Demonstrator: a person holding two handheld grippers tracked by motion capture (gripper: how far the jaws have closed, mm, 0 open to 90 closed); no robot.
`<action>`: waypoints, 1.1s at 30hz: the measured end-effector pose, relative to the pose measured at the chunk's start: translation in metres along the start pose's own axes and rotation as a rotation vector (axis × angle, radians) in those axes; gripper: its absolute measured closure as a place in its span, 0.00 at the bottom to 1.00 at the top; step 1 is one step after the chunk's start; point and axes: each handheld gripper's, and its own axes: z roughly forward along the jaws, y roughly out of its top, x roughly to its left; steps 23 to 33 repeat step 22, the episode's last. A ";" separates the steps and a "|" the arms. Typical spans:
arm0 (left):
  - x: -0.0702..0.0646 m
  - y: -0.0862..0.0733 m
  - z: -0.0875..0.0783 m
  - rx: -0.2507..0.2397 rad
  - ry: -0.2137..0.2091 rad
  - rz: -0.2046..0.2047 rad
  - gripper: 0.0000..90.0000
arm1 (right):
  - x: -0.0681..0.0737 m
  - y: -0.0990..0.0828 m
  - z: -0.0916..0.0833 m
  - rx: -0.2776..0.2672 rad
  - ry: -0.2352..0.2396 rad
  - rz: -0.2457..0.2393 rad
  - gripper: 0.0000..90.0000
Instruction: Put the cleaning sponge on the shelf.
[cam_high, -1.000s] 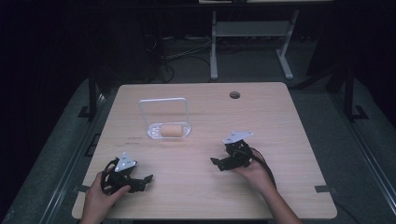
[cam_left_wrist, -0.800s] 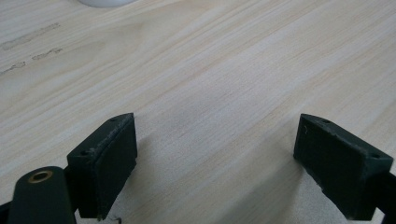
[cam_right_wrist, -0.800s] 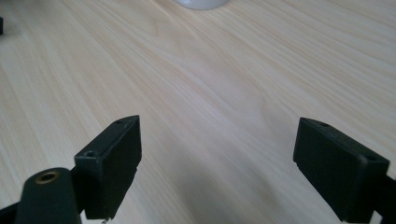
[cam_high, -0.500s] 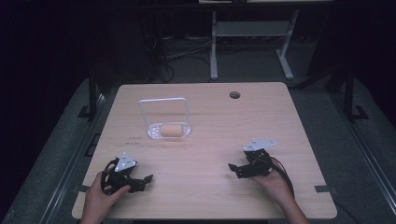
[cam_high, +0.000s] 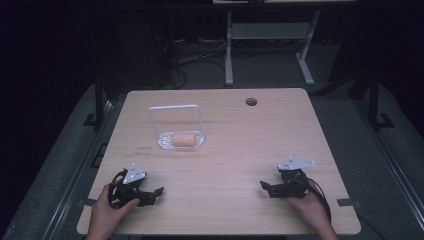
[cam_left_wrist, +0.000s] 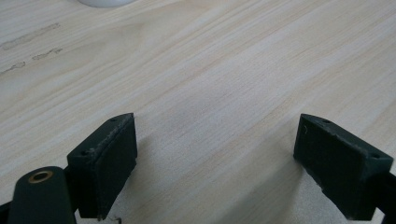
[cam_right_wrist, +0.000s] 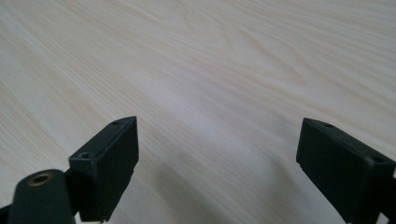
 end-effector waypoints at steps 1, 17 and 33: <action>0.000 0.000 0.000 0.001 0.000 0.000 0.14 | -0.002 -0.005 -0.002 0.003 -0.011 0.004 0.14; 0.000 0.000 0.000 0.000 0.000 0.000 0.14 | -0.006 -0.023 -0.009 0.009 -0.083 0.030 0.13; 0.000 0.000 0.000 0.000 0.000 0.000 0.14 | -0.006 -0.023 -0.009 0.010 -0.085 0.030 0.13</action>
